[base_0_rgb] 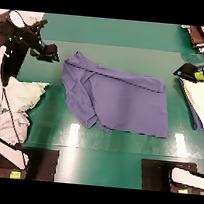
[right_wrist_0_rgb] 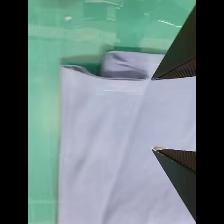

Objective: Fold the shirts.

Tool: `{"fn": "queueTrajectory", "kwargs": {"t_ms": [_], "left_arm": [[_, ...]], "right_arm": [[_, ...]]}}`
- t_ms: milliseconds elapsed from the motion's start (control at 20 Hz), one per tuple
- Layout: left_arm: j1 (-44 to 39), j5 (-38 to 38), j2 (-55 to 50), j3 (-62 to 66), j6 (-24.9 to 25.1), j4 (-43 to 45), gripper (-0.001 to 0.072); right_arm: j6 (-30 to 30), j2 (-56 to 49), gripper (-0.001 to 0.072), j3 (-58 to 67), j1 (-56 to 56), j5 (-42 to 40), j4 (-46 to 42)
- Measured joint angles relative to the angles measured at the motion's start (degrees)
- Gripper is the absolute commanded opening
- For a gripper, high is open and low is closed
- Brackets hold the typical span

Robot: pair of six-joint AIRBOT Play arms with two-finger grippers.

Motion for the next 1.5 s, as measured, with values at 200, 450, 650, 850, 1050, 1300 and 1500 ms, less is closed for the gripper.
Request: {"fn": "queueTrajectory", "kwargs": {"t_ms": [200,450,650,850,1050,1300,1500], "left_arm": [[-4.9,5.9,11.7,-20.8,-0.7,0.4,0.0429],[-10.5,15.9,29.9,-51.0,-3.4,-5.2,0.0704],[-14.7,22.7,38.7,-68.1,-4.2,-15.7,0.0703],[-22.4,31.7,41.4,-76.0,-4.8,-24.0,0.0702],[-30.8,40.7,41.4,-78.1,-7.9,-27.6,0.0702],[-35.1,46.7,39.3,-78.9,-10.0,-28.9,0.0085],[-34.2,45.3,39.0,-77.2,-10.4,-27.6,0.0025]], "right_arm": [[-0.2,8.7,0.0438,-7.9,-1.0,-0.5,0.0],[-0.2,15.1,0.0438,-12.1,-1.4,-1.6,0.1],[-0.3,17.3,0.0438,-12.8,-1.4,-2.2,0.2],[-0.3,17.9,0.0438,-13.0,-1.4,-2.3,0.2],[-0.3,18.1,0.0438,-13.1,-1.4,-2.1,0.2],[-0.2,18.1,0.0438,-13.1,-1.4,-1.1,0.2],[-0.2,18.2,0.0438,-13.1,-1.5,0.8,0.1]]}}
